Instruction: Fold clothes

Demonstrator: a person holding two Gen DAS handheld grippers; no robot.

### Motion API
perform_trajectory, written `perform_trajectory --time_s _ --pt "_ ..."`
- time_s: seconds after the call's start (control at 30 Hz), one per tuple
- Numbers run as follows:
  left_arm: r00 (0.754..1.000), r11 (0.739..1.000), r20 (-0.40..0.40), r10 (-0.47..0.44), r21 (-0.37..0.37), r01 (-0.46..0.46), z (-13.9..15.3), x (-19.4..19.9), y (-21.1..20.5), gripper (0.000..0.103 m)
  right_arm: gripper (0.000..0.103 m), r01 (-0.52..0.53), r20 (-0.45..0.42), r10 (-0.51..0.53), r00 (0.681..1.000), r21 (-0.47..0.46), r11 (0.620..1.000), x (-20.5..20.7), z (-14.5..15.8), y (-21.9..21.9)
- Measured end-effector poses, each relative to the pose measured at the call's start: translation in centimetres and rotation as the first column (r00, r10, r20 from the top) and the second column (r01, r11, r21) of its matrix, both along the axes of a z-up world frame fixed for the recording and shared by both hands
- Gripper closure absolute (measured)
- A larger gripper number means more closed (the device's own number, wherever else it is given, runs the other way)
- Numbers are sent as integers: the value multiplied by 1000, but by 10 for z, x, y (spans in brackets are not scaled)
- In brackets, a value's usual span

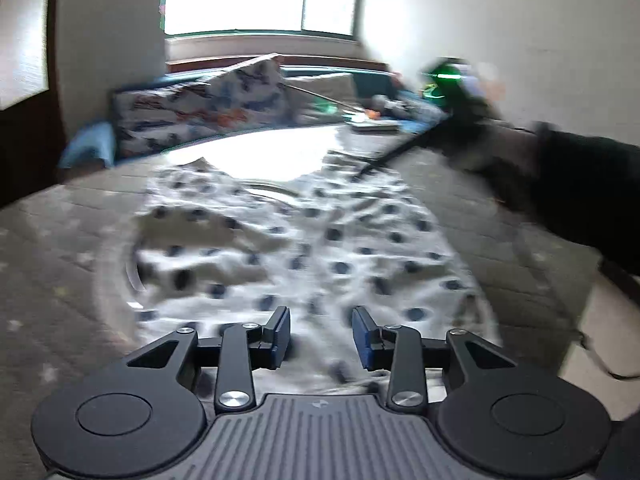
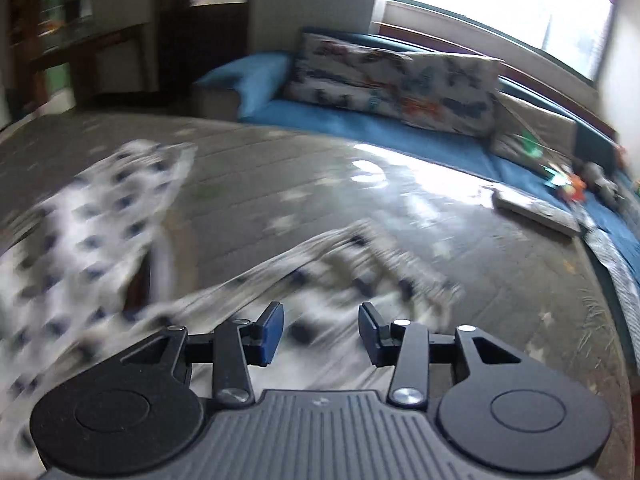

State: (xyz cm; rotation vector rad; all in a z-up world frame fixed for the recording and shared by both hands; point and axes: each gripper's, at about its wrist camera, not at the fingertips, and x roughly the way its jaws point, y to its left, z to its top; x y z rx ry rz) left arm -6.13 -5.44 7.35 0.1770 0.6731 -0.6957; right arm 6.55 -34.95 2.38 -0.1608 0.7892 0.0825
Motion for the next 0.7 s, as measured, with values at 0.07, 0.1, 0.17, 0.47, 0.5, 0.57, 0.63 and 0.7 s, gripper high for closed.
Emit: perform_trajectory --time_s 0.07,0.1,0.17,0.47,0.5,0.57,0.63,0.7 --pt "998 998 -19 57 8 -57 -5 10 8 66 61 -84 -16 85 996 37 996 -30 5 16" --pt "996 996 -27 84 11 -84 -8 15 12 66 60 -124 -23 125 992 52 991 -43 6 23" --pt "989 990 -38 140 29 -139 -14 24 18 66 59 -202 -32 205 978 76 976 -70 10 39" --pt "966 971 -119 229 93 -219 -40 26 40 66 59 -448 -108 468 877 167 878 -155 -1 95" --pt "968 972 -110 224 97 -214 -41 23 40 66 59 -463 -119 484 867 169 870 -161 -4 100" --pt "970 972 -104 218 110 -207 -41 17 39 66 58 -478 -148 498 854 152 865 -169 -14 105" --pt "972 972 -99 212 124 -200 -41 11 38 66 58 -479 -169 498 850 143 866 -173 -22 107" --pt "974 971 -89 206 139 -193 -40 4 37 66 56 -481 -169 499 850 136 866 -176 -23 106"
